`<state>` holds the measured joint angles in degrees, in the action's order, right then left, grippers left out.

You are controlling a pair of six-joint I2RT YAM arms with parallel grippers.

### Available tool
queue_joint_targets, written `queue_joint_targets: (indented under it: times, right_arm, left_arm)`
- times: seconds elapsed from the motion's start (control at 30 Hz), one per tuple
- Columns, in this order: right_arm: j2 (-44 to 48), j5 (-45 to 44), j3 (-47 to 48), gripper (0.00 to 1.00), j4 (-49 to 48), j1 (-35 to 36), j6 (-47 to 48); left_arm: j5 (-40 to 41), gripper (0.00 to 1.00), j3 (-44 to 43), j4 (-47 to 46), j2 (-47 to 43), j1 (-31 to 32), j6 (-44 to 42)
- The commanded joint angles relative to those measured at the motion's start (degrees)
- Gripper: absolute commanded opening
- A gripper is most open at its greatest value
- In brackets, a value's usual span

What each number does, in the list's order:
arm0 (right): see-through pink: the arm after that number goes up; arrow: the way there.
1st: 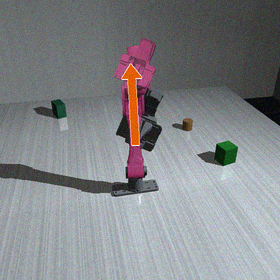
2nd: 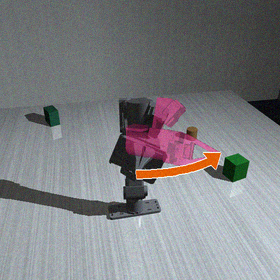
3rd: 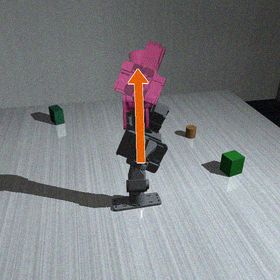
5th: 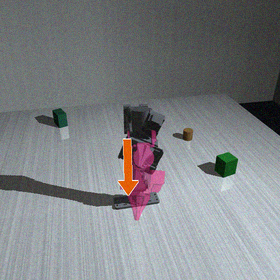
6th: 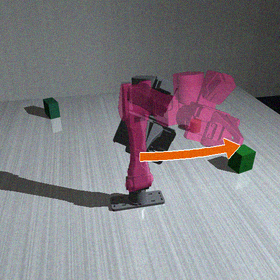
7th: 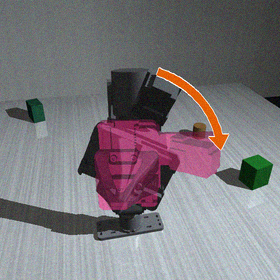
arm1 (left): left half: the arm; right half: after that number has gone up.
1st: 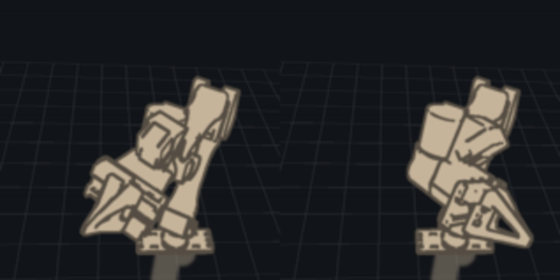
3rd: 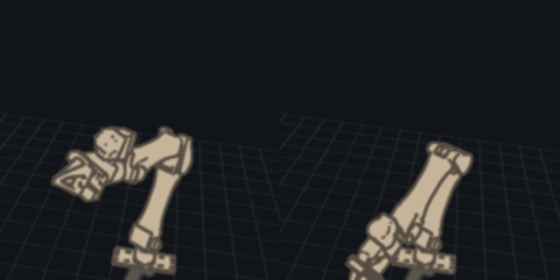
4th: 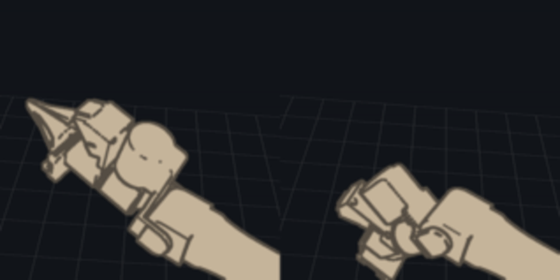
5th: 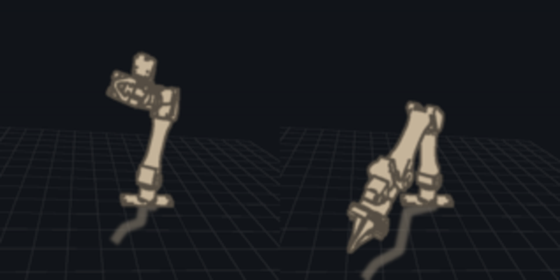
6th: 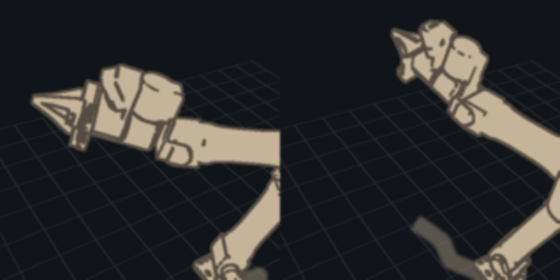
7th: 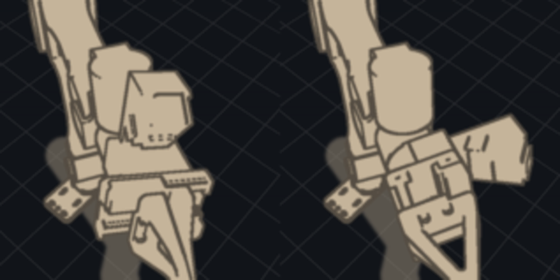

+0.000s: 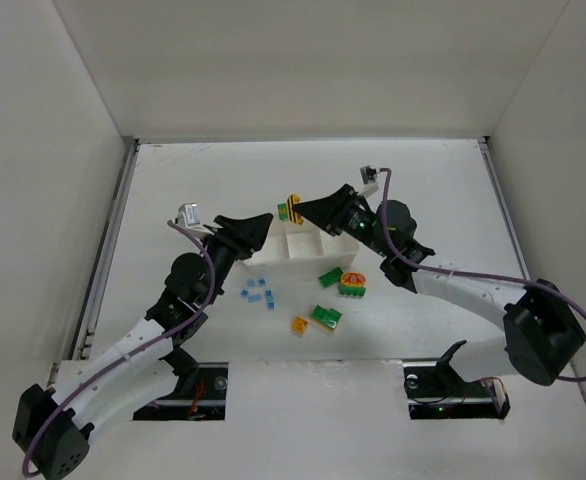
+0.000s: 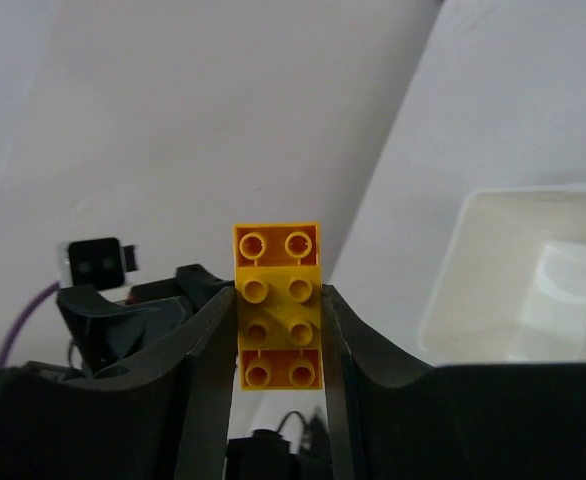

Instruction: Sort the legos into containers by color

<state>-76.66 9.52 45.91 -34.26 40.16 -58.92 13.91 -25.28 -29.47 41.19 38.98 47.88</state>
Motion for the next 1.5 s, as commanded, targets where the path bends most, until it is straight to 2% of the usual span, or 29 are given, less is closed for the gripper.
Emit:
queue_joint_targets:
  times: [0.0, 0.23, 0.53, 0.73, 1.0, 1.27, 1.4, 1.47]
  right_arm:
    - [-2.87, 5.50, -1.17, 0.25, -13.89, -0.39, -11.47]
    - [-6.66, 6.74, -1.70, 0.25, -21.63, -0.13, -16.93]
    - [-8.94, 7.09, -2.14, 0.26, -28.14, -0.22, -21.41]
    - [-12.01, 7.44, -1.27, 0.26, -30.16, -0.04, -23.35]
    - [-14.21, 7.27, -0.83, 0.26, -32.27, 0.22, -24.93]
    - [-16.50, 7.88, 0.23, 0.26, -33.68, 0.40, -26.42]
    - [-17.12, 7.89, -0.03, 0.26, -34.82, 0.48, -27.04]
    - [-17.38, 8.06, -0.03, 0.26, -34.91, 0.49, -27.48]
  left_arm:
    - [-1.61, 0.58, -0.21, -9.46, 0.91, -0.35, 4.23]
    - [-4.42, 0.56, 0.40, -14.29, 4.24, -0.71, 8.63]
    - [-5.12, 0.53, 1.72, -15.53, 5.04, -2.11, 11.53]
    - [-6.26, 0.52, 1.64, -17.72, 6.27, -3.17, 13.47]
    - [-8.11, 0.39, 2.07, -19.83, 6.98, -3.78, 15.14]
    - [-8.46, 0.41, 2.34, -20.27, 7.85, -3.69, 15.84]
    - [-8.64, 0.40, 2.42, -20.53, 7.50, -3.96, 15.84]
    - [-8.55, 0.35, 2.51, -20.54, 7.41, -3.78, 15.67]
